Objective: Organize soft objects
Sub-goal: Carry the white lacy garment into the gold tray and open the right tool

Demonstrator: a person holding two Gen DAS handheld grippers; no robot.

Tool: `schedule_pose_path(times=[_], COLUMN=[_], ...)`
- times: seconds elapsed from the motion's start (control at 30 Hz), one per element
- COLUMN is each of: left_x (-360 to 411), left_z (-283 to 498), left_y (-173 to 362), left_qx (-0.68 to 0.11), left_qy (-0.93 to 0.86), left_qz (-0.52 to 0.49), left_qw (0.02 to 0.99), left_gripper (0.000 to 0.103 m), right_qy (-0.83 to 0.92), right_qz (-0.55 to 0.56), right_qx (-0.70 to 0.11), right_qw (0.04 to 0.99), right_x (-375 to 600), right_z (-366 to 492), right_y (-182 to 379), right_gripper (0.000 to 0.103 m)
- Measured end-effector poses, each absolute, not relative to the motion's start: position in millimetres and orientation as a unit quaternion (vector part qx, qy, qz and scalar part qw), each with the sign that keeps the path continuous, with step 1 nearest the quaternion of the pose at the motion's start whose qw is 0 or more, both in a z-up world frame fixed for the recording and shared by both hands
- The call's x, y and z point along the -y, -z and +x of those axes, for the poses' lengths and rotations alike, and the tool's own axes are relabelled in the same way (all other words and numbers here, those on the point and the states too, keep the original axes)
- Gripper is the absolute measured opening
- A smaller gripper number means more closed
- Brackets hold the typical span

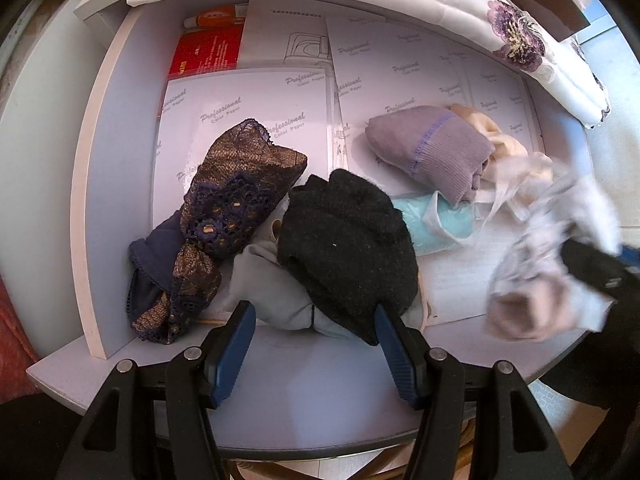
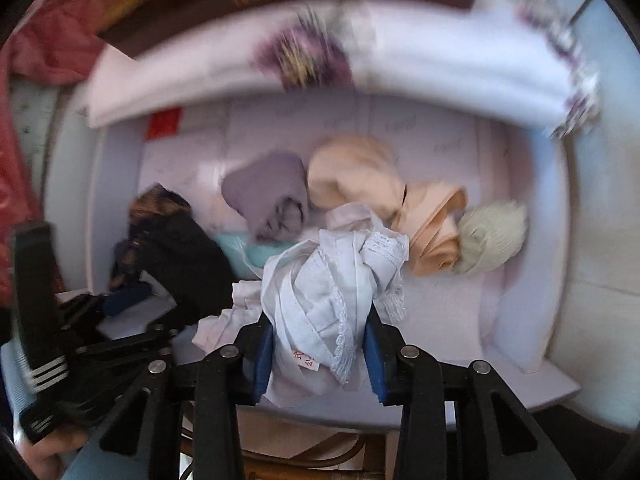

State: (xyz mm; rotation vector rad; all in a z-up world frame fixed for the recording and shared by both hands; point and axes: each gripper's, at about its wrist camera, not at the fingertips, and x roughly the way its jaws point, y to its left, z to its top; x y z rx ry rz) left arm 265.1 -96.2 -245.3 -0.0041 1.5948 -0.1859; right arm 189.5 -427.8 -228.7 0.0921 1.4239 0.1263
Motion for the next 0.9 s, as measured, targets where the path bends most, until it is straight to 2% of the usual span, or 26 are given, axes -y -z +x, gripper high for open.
schedule_pose_path(times=[0.57, 0.9], left_x=[96, 97], left_z=[262, 262], left_y=[244, 243], left_qx=[-0.713, -0.712], left_qy=[0.087, 0.088], left_qz=[-0.002, -0.003], left_qw=[0.696, 0.696], left_gripper=[0.063, 0.063], right_qy=[-0.123, -0.1], right_qz=[-0.01, -0.014], right_qx=[-0.465, -0.371], right_qw=[0.877, 0.923], right_x=[431, 414], right_z=[172, 228], right_y=[84, 14], right_gripper=[0.039, 0.039])
